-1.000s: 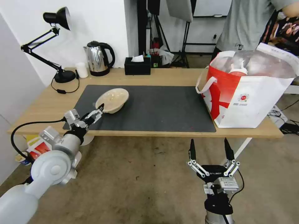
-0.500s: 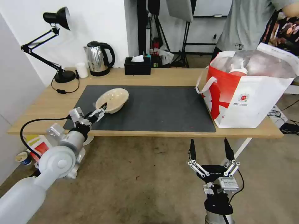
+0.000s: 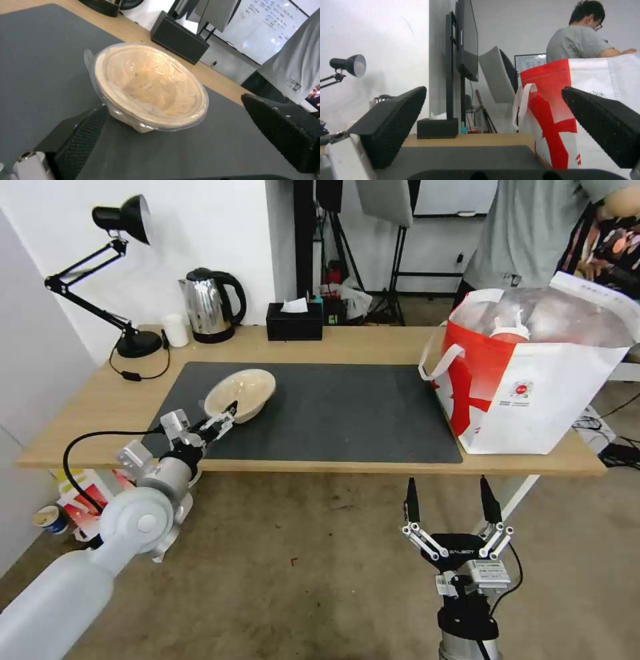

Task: Pick up the trash from the table and place it into the takeout bag.

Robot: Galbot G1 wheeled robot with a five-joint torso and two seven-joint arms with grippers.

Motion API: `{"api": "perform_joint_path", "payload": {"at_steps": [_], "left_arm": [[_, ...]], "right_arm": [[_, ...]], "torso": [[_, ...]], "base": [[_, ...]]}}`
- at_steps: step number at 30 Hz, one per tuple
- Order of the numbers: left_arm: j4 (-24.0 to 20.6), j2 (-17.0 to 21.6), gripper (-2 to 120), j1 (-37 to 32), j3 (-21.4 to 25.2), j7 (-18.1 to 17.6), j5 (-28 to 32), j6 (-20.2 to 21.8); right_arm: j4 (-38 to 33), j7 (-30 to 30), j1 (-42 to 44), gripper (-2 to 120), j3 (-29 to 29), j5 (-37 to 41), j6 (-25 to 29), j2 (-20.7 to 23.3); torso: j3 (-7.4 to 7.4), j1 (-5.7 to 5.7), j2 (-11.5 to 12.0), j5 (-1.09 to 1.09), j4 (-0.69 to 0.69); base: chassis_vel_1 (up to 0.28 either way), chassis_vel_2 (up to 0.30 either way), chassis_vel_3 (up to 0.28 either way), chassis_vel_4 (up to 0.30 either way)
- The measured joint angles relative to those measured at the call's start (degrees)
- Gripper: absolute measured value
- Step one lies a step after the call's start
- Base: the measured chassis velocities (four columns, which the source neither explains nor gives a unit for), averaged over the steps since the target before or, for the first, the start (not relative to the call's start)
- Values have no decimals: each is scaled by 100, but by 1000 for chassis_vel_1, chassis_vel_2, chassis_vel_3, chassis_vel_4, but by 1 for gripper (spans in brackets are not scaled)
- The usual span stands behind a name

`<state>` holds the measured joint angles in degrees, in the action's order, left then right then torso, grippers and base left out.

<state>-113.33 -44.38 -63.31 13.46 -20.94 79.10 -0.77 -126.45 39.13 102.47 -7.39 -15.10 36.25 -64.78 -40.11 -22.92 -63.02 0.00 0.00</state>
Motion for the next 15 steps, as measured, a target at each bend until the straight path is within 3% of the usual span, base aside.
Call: {"api": "perform_joint_path", "payload": {"at_steps": [15], "left_arm": [[207,-86,100,110,-146,125,-112,4]], "right_arm": [[0,0,0,100,0,0,0,0]], "torso": [[0,0,0,0,0]], "base": [[0,0,0,0]]}}
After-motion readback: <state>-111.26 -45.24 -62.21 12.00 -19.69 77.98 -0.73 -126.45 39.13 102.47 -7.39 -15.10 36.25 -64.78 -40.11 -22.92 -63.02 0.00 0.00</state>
